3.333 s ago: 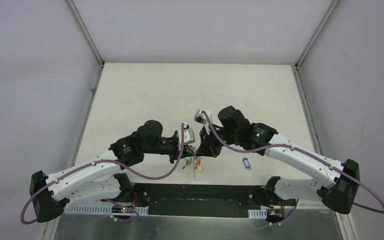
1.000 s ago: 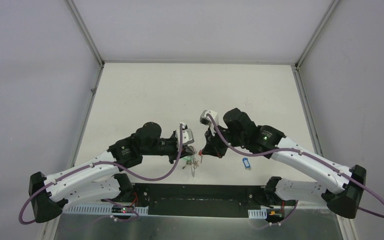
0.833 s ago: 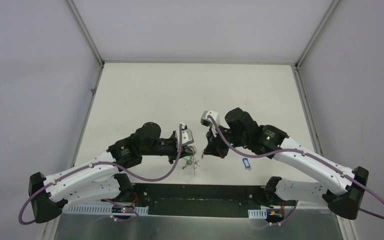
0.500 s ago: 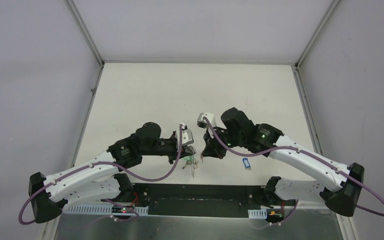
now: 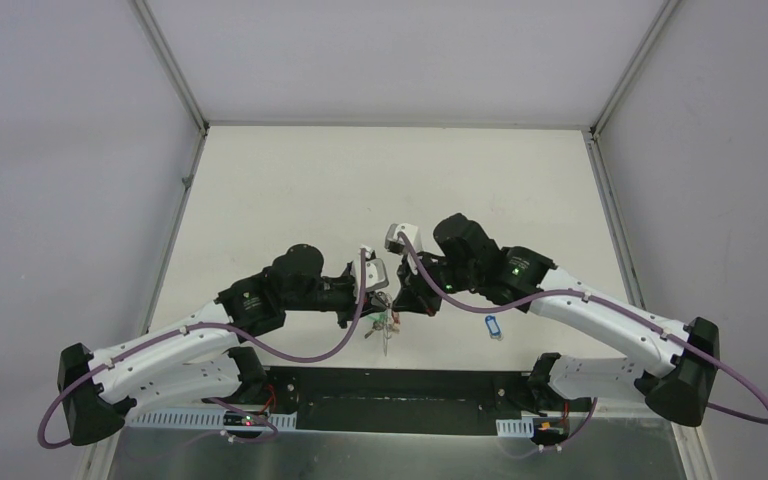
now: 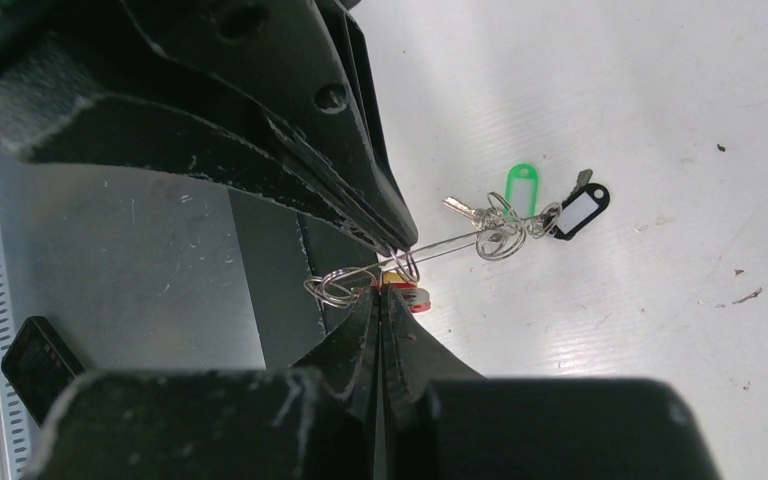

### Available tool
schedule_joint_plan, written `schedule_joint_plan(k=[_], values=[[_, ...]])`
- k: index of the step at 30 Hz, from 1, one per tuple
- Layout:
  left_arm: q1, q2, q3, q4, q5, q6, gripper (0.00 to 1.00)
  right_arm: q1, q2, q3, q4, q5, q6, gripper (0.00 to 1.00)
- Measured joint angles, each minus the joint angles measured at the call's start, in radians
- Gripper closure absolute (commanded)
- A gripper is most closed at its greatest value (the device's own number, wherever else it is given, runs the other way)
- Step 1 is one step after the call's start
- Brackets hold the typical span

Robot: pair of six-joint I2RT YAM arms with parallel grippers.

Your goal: Put the keys on the keyring

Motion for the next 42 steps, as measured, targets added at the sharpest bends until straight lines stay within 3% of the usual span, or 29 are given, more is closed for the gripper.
schedule_joint_plan(k=[42], values=[[-0.005, 0.002, 0.0, 0.003, -0.007, 0.003, 1.0, 0.011, 0.04, -0.036, 0.011, 0.139, 0.083, 1.0]])
